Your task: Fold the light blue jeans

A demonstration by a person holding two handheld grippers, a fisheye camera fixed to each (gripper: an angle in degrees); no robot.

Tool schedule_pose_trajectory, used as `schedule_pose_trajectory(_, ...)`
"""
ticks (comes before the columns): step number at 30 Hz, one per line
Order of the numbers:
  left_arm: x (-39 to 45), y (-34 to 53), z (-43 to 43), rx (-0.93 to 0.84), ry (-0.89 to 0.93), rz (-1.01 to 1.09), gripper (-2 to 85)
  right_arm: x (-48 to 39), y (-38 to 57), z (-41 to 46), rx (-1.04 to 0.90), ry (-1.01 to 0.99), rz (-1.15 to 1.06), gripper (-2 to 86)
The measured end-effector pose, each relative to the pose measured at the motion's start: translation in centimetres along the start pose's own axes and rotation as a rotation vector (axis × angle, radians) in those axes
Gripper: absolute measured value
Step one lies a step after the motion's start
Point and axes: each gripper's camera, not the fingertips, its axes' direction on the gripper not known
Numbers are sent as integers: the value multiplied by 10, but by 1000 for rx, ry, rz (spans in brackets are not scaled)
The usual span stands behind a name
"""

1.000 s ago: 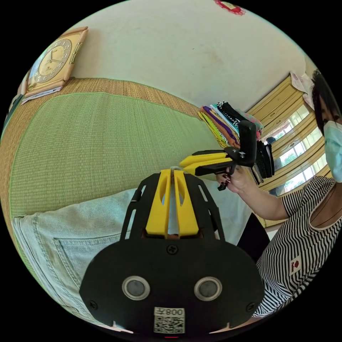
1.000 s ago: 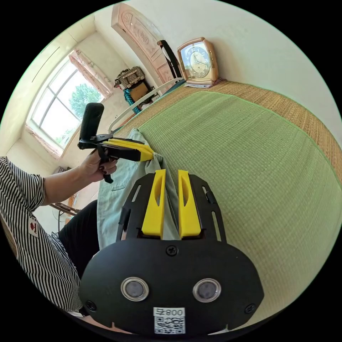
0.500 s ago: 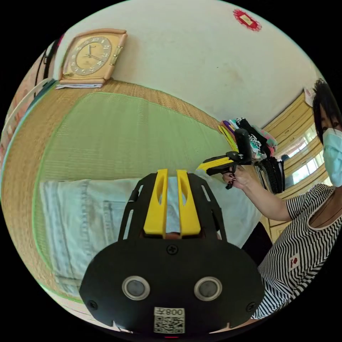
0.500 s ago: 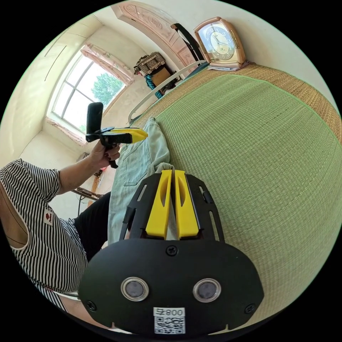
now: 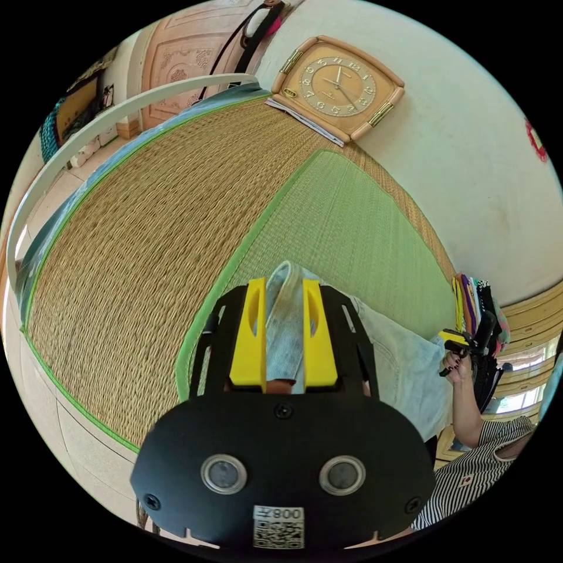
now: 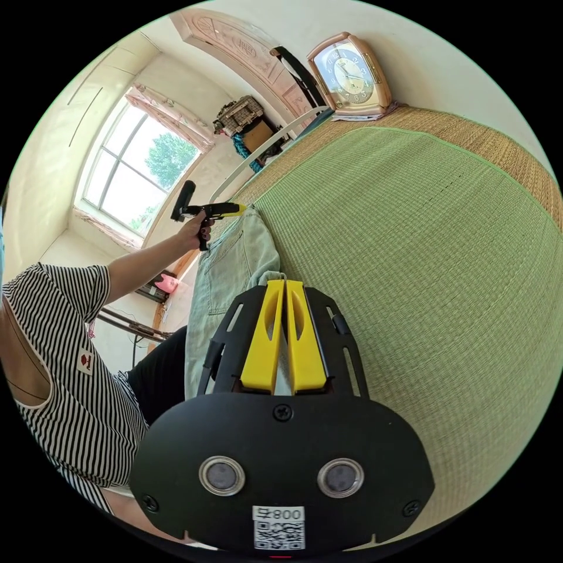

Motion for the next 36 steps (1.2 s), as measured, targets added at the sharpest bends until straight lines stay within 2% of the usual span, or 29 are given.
schedule_pose_trajectory(3,-7,0,-3,34,49,-3,80,2,1,-3,9,-5,12,3)
schedule_pose_trajectory(6,-18,0,4,4,186,-34,38,4,2,-6,23,-18,30,2)
schedule_pose_trajectory(14,-26,21,-14,121,153,-87,8,9,11,-31,128,8,125,1)
schedule_pose_trajectory(22,-18,32,-2,147,130,-133,9,45,12,-14,112,-20,370,1)
schedule_pose_trajectory(25,-9,40,-9,219,91,-141,9,46,14,-12,113,-26,400,1)
schedule_pose_trajectory(28,16,50,-14,277,138,-68,5,44,16,-13,128,-49,412,1)
schedule_pose_trajectory(30,46,54,-4,236,222,34,4,42,16,-14,135,-64,417,1)
schedule_pose_trajectory(32,99,58,22,119,318,198,2,39,18,-16,152,-88,421,1)
schedule_pose_trajectory(36,182,66,69,-58,385,436,2,28,27,-25,214,-100,443,1)
